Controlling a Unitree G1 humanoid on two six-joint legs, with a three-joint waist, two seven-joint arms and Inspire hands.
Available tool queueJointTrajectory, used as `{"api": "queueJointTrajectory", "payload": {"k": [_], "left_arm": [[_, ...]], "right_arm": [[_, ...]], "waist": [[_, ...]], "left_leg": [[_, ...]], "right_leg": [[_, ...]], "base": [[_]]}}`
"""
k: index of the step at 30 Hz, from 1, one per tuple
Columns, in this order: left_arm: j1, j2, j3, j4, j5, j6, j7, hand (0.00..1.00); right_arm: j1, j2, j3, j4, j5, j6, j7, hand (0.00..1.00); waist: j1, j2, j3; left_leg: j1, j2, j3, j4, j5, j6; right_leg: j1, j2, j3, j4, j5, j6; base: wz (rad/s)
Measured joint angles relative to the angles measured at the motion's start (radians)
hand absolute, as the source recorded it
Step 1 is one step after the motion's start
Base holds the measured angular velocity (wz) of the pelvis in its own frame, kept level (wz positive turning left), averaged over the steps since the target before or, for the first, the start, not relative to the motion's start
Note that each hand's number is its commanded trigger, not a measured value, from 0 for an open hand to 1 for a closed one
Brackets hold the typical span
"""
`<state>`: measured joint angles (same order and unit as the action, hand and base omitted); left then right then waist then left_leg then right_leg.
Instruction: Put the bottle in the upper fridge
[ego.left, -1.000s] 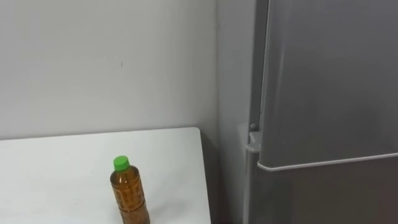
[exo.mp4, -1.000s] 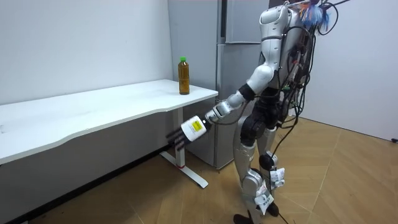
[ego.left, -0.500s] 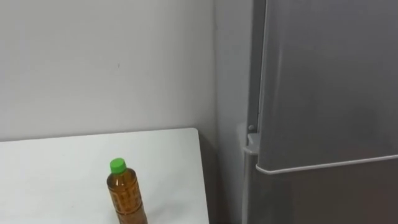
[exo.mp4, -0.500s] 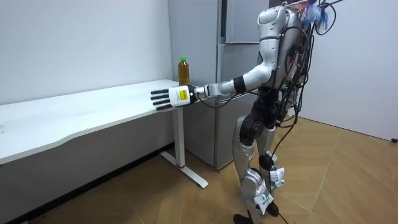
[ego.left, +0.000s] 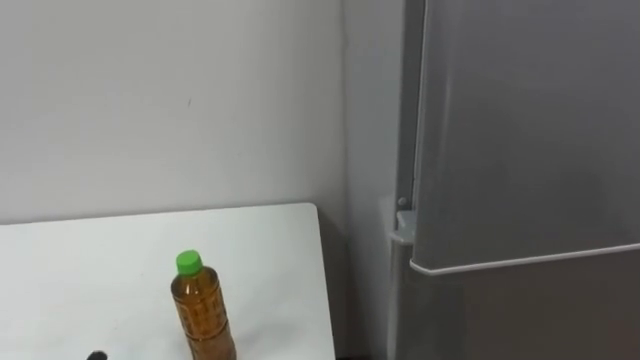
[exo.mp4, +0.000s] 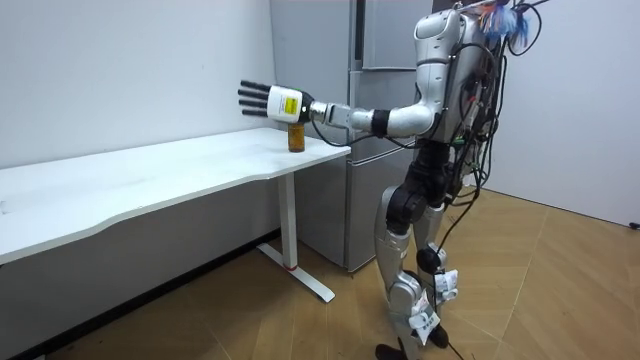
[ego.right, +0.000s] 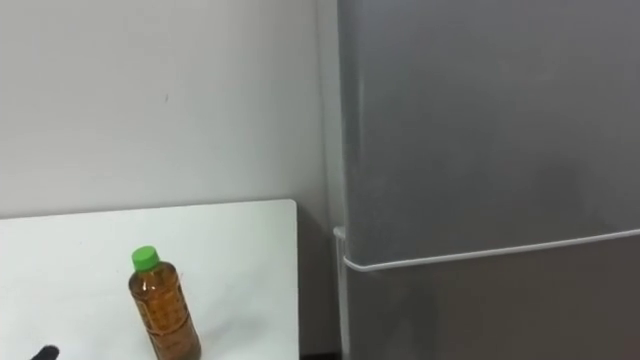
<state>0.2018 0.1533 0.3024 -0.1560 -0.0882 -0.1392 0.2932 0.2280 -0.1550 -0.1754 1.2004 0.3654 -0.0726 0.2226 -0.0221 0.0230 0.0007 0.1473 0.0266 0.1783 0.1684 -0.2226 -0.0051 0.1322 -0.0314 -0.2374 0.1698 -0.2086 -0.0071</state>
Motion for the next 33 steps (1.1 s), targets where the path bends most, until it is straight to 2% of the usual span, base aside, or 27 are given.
{"api": "queueJointTrajectory", "payload": {"k": [4,5,6,7,11,13,17,22,26,29,30,32,33], "left_arm": [[-0.021,0.0,-0.011,-0.065,-0.021,0.004,-0.028,0.0],[-0.042,0.0,-0.014,-0.078,-0.03,0.008,-0.043,0.0],[-0.058,0.0,-0.017,-0.094,-0.053,0.008,-0.057,0.0],[-0.065,0.001,-0.021,-0.099,-0.068,0.008,-0.062,0.0],[-0.125,0.003,-0.073,-0.102,-0.121,0.012,-0.123,0.0],[-0.13,0.003,-0.093,-0.135,-0.167,0.023,-0.15,0.0],[-0.154,0.004,-0.154,-0.182,-0.248,0.029,-0.222,0.0],[-0.204,0.003,-0.182,-0.182,-0.256,0.041,-0.306,0.0],[-0.236,0.001,-0.239,-0.184,-0.256,0.073,-0.357,0.0],[-0.248,0.0,-0.274,-0.184,-0.304,0.092,-0.394,0.0],[-0.257,0.0,-0.286,-0.184,-0.318,0.101,-0.405,0.0],[-0.264,0.0,-0.3,-0.184,-0.352,0.109,-0.422,0.0],[-0.265,0.0,-0.307,-0.185,-0.364,0.112,-0.43,0.0]], "right_arm": [[-0.002,0.005,0.0,0.0,0.0,0.0,-0.001,0.0],[-0.005,0.007,0.0,0.0,0.0,0.001,-0.001,0.0],[-0.008,0.009,0.0,0.0,0.0,0.002,-0.001,0.0],[-0.011,0.009,0.0,0.0,0.0,0.002,-0.001,0.0],[-0.028,0.009,0.003,0.0,0.0,0.002,-0.002,0.0],[-0.031,0.01,0.012,0.0,0.004,0.002,-0.002,0.0],[-0.032,0.01,0.026,0.001,0.011,0.002,-0.003,0.0],[-0.039,0.011,0.023,0.005,-0.006,0.001,-0.001,0.0],[-0.054,0.011,0.024,0.017,-0.012,0.006,-0.001,0.0],[-0.07,0.012,0.034,0.019,-0.011,0.011,-0.002,0.0],[-0.074,0.011,0.035,0.018,-0.012,0.011,-0.002,0.0],[-0.074,0.01,0.036,0.018,-0.01,0.017,-0.002,0.0],[-0.074,0.009,0.036,0.018,-0.008,0.022,-0.002,0.0]], "waist": [[-0.01,-0.008,0.0049],[-0.013,-0.007,0.0061],[-0.023,-0.007,0.0118],[-0.028,-0.008,0.0134],[-0.039,-0.005,0.0123],[-0.057,-0.006,0.0123],[-0.071,-0.001,0.0092],[-0.106,0.004,0.0071],[-0.126,0.007,0.0056],[-0.14,0.005,0.0071],[-0.141,0.009,0.0045],[-0.141,0.006,0.0061],[-0.142,0.008,0.0043]], "left_leg": [[0.006,-0.003,-0.005,0.0,0.0,0.0],[0.004,-0.003,-0.014,0.0,0.0,0.0],[0.003,-0.003,-0.016,0.0,0.0,0.0],[0.002,-0.003,-0.017,0.0,0.0,0.0],[-0.01,-0.003,-0.017,0.004,0.0,0.0],[-0.022,-0.003,-0.017,0.012,0.0,0.0],[-0.018,-0.003,-0.014,0.014,0.0,0.0],[-0.015,-0.001,-0.014,0.014,0.0,0.0],[-0.019,0.0,-0.009,0.014,0.0,0.0],[-0.02,0.0,-0.001,0.014,0.0,0.0],[-0.019,0.0,0.003,0.014,0.0,0.0],[-0.017,0.0,0.011,0.014,0.0,0.0],[-0.015,0.0,0.013,0.014,0.0,0.0]], "right_leg": [[0.009,-0.002,-0.009,-0.002,-0.001,0.001],[0.01,-0.003,-0.013,-0.002,-0.001,0.002],[0.011,-0.003,-0.014,-0.005,-0.001,0.002],[0.011,-0.003,-0.014,-0.007,-0.001,0.002],[-0.001,-0.003,-0.013,-0.002,-0.001,0.001],[-0.01,-0.001,-0.013,-0.002,-0.001,0.001],[-0.007,-0.001,-0.008,0.0,0.0,0.001],[0.004,-0.003,-0.011,-0.001,0.001,0.0],[-0.008,-0.003,-0.008,0.001,0.001,0.0],[-0.012,-0.002,0.0,0.0,0.001,-0.001],[-0.012,-0.002,0.005,-0.001,0.001,-0.001],[-0.013,-0.001,0.014,-0.001,0.001,-0.001],[-0.013,-0.001,0.017,-0.001,0.002,0.0]], "base": [[0.05],[0.11],[0.09],[0.04],[0.0],[0.0],[-0.05],[0.0],[0.0],[-0.05],[-0.11],[-0.12],[-0.1]]}}
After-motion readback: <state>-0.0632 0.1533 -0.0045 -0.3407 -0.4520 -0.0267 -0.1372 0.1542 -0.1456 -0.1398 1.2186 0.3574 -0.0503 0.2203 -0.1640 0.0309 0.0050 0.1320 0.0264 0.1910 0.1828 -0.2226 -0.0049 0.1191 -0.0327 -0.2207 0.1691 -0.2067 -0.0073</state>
